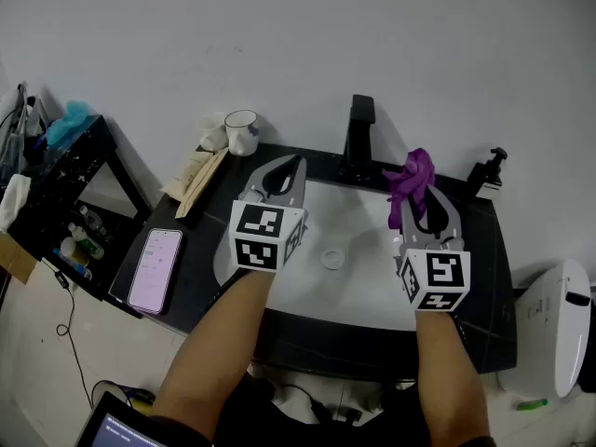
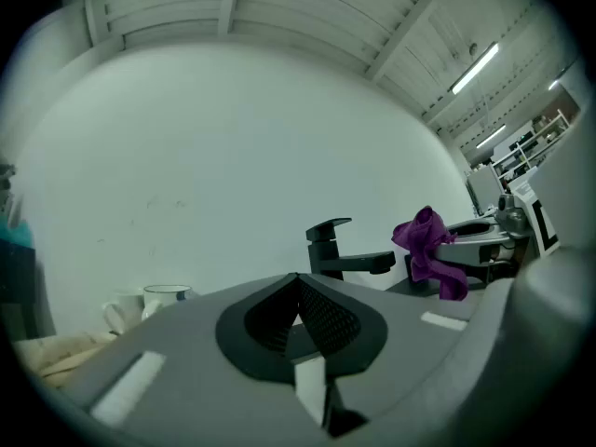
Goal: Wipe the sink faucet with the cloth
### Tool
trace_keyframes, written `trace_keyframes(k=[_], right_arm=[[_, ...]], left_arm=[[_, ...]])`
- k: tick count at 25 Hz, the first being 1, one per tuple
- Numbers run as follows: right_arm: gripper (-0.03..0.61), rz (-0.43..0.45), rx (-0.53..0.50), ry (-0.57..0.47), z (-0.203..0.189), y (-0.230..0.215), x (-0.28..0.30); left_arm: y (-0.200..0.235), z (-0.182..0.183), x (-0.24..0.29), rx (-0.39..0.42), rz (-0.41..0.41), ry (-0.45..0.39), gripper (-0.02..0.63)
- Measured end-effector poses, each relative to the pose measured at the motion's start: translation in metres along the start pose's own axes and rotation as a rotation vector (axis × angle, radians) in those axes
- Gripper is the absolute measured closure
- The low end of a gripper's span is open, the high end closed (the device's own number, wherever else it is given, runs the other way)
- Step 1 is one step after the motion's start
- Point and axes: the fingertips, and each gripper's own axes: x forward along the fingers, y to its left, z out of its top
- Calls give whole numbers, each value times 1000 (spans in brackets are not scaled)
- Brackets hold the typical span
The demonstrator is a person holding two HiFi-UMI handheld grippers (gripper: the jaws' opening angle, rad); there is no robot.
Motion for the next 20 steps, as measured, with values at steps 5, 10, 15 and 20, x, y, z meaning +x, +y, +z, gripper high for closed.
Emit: trace_keyframes(k=[5,10,15,20], right_arm=[[453,3,-4,3,0,1,0],[453,7,-10,5,-1,2,0],[453,17,-27,-5,3,6,1],[453,18,-31,20,13,-5,13]], left_arm=[[-1,0,1,1,-8,-1,597],[-2,0,4,4,-14,0,597],[0,-7,8,8,-11,17,597],[2,-9,16,12,-18,20,597]])
